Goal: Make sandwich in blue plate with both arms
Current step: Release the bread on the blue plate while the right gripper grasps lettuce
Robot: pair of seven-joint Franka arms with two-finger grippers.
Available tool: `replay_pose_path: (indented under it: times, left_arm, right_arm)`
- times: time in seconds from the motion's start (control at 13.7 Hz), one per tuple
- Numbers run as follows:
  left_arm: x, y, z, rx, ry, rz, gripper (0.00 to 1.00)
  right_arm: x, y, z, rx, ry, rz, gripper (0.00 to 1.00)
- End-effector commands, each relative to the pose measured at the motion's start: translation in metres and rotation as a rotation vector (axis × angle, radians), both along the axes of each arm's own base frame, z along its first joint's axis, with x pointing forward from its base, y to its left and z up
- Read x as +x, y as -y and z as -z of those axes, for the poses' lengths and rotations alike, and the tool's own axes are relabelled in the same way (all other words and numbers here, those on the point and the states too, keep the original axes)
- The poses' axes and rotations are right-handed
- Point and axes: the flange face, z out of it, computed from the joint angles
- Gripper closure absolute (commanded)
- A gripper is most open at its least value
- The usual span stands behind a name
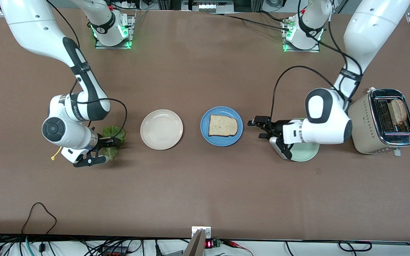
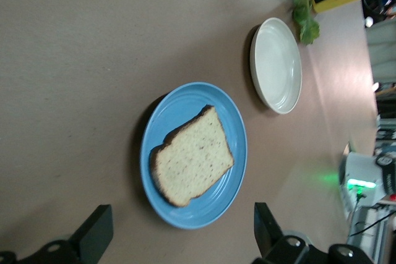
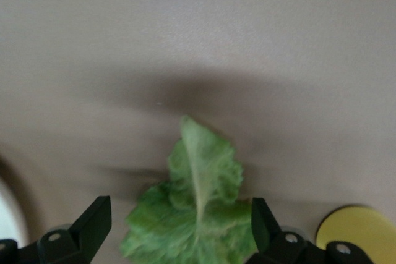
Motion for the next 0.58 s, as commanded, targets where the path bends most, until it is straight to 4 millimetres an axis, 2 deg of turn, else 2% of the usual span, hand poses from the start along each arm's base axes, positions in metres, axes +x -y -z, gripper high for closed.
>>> replay_pose_path:
  times: [0.0, 0.07, 0.44, 0.51]
  left_arm:
    - [0.012, -0.007, -0.04, 0.109, 0.028, 0.078, 0.0]
    - [0.018, -0.009, -0.055, 0.158, 0.034, 0.104, 0.0]
    - [0.032, -0.014, -0.119, 0.379, 0.084, 0.185, 0.0]
    - [0.029, -0.01, -0.131, 0.426, 0.089, 0.189, 0.0]
  right_arm:
    - [0.007, 0.0, 0.01, -0.019, 0.027, -0.038, 0.0]
    - [0.008, 0.001, 0.016, -0.02, 0.036, -0.042, 0.02]
    - [0.007, 0.001, 0.025, -0.035, 0.032, -0.059, 0.61]
    - [0.008, 0.002, 0.024, -0.035, 0.035, -0.057, 0.69]
